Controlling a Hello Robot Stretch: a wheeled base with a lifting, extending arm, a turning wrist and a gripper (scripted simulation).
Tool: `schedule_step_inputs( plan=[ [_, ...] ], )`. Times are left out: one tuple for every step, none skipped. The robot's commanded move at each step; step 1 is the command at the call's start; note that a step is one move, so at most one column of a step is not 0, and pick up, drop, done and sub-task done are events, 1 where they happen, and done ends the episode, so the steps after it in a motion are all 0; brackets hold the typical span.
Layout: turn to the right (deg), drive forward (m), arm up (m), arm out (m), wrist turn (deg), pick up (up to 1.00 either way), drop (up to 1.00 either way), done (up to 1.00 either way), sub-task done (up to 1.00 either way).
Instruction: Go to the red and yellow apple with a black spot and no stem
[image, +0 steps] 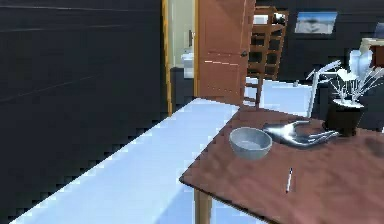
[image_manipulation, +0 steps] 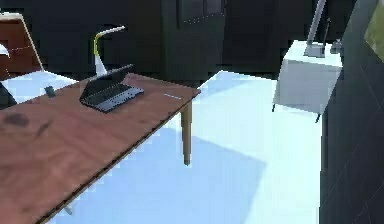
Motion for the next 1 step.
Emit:
schedule_step_inputs(
  plan=[
    [30.0, 0.00, 0.00, 0.00, 0.0, 0.00, 0.00, 0.00, 0.00]
  ],
)
